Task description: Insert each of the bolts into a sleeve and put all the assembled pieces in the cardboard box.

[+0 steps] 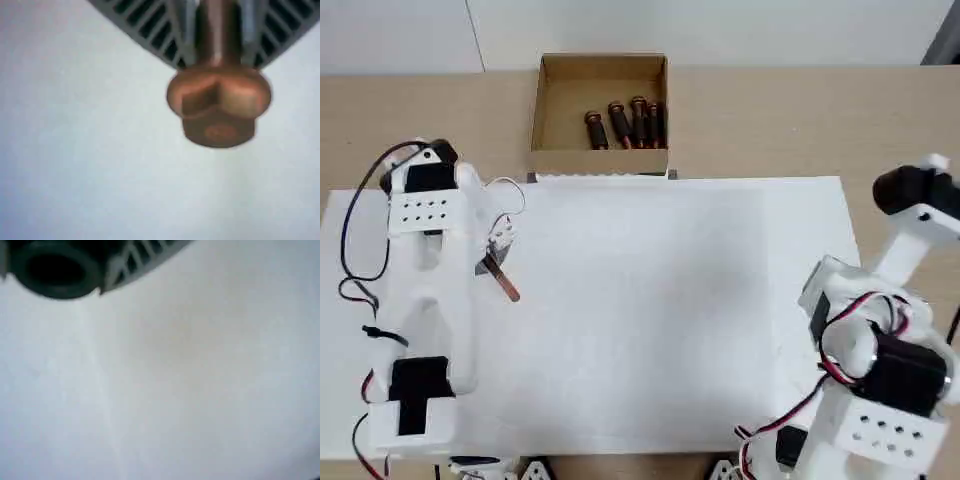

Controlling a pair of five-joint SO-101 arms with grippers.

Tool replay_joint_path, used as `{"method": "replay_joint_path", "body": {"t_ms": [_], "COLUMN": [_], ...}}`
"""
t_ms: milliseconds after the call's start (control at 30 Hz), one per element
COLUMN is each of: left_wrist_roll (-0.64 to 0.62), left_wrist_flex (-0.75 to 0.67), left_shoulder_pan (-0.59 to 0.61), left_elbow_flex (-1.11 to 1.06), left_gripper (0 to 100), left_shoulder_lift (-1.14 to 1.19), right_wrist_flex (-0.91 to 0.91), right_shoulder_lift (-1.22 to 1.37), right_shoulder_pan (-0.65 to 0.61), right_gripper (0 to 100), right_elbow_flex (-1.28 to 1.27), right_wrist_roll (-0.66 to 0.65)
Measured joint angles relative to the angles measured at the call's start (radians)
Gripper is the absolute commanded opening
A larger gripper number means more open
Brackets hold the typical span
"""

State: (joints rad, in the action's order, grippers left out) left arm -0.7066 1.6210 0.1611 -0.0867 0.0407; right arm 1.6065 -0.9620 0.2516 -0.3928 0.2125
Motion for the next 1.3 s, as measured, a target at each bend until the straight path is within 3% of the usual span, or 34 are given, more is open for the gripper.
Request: {"method": "replay_joint_path", "body": {"t_ms": [133,367,600,800,1067,1300], "left_wrist_roll": [0.003,0.005,0.005,0.104,0.163,0.164], "left_wrist_flex": [0.025,0.031,0.074,0.072,-0.110,-0.282], "left_shoulder_pan": [-0.021,-0.161,-0.164,-0.164,-0.164,-0.163], "left_elbow_flex": [0.011,0.011,0.006,-0.089,-0.393,-0.715], "left_gripper": [0,0,0,0,0,0], "left_shoulder_lift": [-0.087,-0.417,-0.582,-0.787,-1.155,-1.404], "right_wrist_flex": [0.011,0.011,0.011,0.011,-0.014,-0.204], "right_shoulder_lift": [0.000,-0.112,-0.207,-0.304,-0.365,-0.353], "right_shoulder_pan": [0.000,-0.002,-0.002,-0.002,-0.002,-0.048], "right_gripper": [0.3,0.3,0.3,0.3,0.3,0.3], "right_elbow_flex": [0.000,0.000,-0.003,-0.044,-0.166,-0.311], "right_wrist_roll": [0.000,-0.074,-0.140,-0.207,-0.221,-0.221]}}
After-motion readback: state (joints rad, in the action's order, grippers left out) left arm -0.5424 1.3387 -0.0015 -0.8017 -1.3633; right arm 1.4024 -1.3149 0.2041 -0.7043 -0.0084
